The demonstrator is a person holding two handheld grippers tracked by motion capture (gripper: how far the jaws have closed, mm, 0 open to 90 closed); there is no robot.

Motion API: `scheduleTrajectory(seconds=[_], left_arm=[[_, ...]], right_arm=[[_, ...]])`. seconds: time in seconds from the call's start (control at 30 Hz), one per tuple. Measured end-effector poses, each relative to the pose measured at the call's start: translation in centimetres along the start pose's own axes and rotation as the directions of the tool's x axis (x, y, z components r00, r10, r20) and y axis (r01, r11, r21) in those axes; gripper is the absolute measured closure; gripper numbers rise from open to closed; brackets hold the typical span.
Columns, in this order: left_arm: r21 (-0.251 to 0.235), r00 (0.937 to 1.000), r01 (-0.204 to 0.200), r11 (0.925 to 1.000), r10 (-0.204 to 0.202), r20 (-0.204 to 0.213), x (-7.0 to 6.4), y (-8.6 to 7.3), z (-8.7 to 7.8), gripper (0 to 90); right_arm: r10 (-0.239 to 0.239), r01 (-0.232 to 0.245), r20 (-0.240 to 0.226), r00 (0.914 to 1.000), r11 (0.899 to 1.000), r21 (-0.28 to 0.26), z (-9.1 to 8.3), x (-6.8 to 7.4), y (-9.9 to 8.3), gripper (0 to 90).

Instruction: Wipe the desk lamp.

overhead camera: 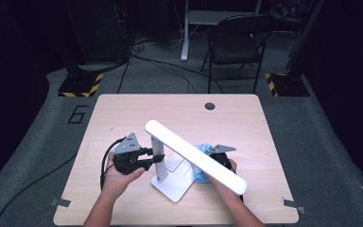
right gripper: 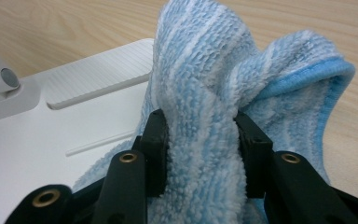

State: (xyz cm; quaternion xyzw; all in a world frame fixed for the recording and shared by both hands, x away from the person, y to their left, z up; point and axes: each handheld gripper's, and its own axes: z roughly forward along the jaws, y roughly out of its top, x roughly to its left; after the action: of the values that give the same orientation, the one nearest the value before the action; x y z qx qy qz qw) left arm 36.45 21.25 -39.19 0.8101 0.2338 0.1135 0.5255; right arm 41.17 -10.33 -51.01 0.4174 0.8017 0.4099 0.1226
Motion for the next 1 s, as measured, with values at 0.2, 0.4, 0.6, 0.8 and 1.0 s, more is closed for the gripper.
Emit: scheduleTrajectory(seconds=[0.2,0.4,0.6,0.8,1.0], left_arm=[[0.003,0.9998,0.013,0.9999,-0.013,-0.016,-0.1,-0.1,0.8,65.2],[0.01,0.998,-0.014,0.9998,0.015,-0.061,-0.3,-0.1,1.1,68.8],[0.007,0.9956,-0.04,0.9992,0.04,-0.084,-0.4,-0.1,1.1,72.2],[-0.009,0.9976,-0.047,0.9989,0.046,-0.051,-0.1,-0.2,1.2,73.2],[-0.024,0.999,-0.043,0.9988,0.043,0.013,0.2,-0.3,1.2,74.4]], right_arm=[[0.029,-0.029,0.008,0.9996,1.0,-0.011,0.1,-0.1,0.0,62.0],[0.011,-0.01,0.019,0.9998,1.0,-0.003,-0.1,0.3,0.0,62.5],[0.01,-0.01,0.012,0.9999,1.0,0.002,-0.7,0.5,0.1,64.0],[0.003,-0.003,0.022,0.9998,1.0,-0.001,-1.3,0.4,0.0,63.8],[0.009,-0.009,0.008,0.9999,1.0,-0.024,-2.2,0.4,0.1,63.9]])
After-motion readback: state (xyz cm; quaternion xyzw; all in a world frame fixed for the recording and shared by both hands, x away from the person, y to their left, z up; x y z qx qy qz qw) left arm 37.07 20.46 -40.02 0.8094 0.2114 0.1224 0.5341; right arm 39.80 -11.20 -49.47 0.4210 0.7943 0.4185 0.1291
